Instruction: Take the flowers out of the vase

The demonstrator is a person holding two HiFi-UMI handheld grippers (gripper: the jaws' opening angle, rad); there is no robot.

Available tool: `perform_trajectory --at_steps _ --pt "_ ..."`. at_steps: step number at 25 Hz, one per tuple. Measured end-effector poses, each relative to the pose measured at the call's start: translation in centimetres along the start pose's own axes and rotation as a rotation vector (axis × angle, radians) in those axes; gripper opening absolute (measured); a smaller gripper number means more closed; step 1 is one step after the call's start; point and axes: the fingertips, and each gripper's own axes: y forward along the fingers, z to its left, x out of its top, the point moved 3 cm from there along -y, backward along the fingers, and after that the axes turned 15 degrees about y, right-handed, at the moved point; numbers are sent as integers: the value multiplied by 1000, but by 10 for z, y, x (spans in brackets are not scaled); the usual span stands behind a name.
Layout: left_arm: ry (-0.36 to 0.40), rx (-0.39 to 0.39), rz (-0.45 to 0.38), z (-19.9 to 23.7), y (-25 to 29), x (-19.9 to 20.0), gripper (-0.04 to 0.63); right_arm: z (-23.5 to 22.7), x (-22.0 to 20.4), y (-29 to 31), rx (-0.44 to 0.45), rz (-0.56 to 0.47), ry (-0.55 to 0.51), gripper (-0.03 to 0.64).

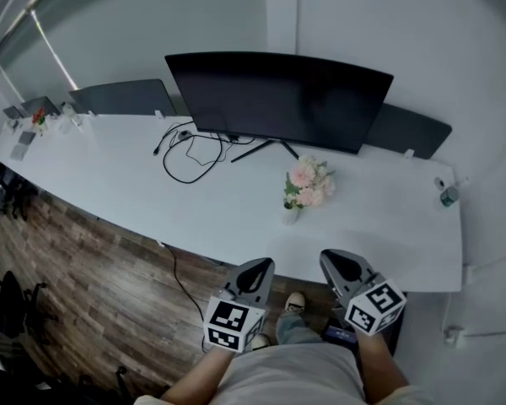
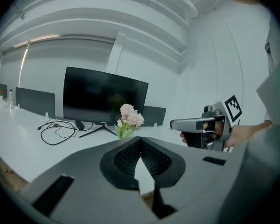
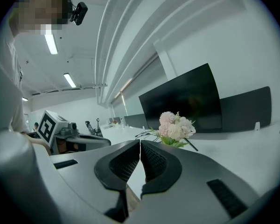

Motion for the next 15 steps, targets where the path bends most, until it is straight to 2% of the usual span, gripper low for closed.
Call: perform_trajectory --at_steps 15 --pt "0 118 4 22 67 24 3 -62 44 35 121 35 12 32"
